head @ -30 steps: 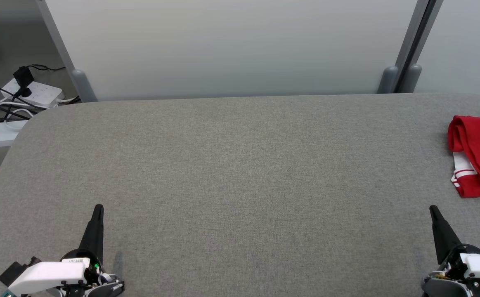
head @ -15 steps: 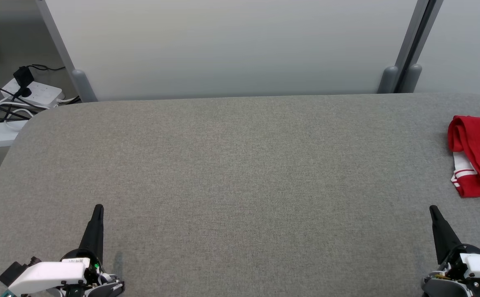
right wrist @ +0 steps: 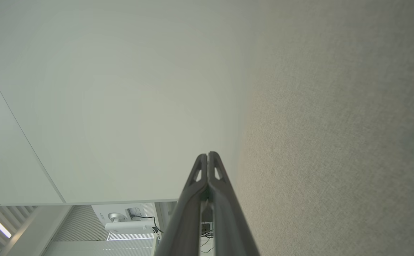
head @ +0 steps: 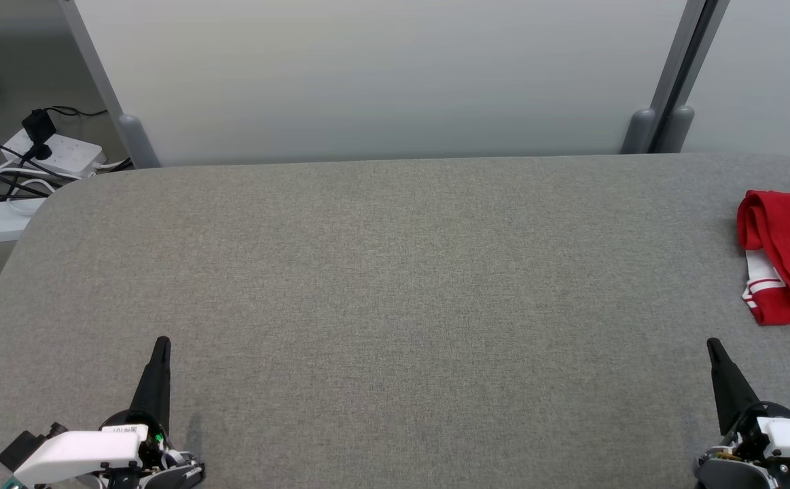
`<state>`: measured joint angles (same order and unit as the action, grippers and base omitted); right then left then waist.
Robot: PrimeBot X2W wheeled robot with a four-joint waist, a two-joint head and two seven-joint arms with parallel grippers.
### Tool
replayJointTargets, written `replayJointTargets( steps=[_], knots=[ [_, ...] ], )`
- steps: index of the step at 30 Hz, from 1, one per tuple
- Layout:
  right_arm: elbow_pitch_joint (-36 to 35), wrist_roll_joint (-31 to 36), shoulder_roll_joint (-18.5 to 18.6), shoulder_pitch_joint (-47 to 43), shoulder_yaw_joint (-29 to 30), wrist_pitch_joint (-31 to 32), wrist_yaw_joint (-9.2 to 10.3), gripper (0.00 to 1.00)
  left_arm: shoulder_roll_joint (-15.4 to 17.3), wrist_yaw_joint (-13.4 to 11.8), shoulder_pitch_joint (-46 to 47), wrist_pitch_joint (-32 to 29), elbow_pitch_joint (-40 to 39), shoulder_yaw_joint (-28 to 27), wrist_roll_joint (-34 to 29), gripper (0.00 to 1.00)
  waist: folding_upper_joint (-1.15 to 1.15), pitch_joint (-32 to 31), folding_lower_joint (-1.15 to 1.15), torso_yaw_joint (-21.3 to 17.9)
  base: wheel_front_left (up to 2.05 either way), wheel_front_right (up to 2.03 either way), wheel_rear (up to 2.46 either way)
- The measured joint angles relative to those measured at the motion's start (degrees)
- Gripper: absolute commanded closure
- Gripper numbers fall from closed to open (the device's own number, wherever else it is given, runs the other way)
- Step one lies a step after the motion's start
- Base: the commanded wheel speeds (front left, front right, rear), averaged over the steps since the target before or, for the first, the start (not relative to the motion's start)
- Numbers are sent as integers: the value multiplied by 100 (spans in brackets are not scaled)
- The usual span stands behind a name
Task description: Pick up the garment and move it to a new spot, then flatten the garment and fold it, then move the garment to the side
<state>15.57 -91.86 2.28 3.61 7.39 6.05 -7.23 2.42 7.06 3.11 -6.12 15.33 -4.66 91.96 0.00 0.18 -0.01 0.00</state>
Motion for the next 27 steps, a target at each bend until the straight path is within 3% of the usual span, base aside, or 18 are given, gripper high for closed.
replayJointTargets(
  steps=[27],
  knots=[
    [0,0,0,0,0,0,0,100,0,0,0,0,0,0,0,100,0,0,0,0,0,0,0]
  ],
)
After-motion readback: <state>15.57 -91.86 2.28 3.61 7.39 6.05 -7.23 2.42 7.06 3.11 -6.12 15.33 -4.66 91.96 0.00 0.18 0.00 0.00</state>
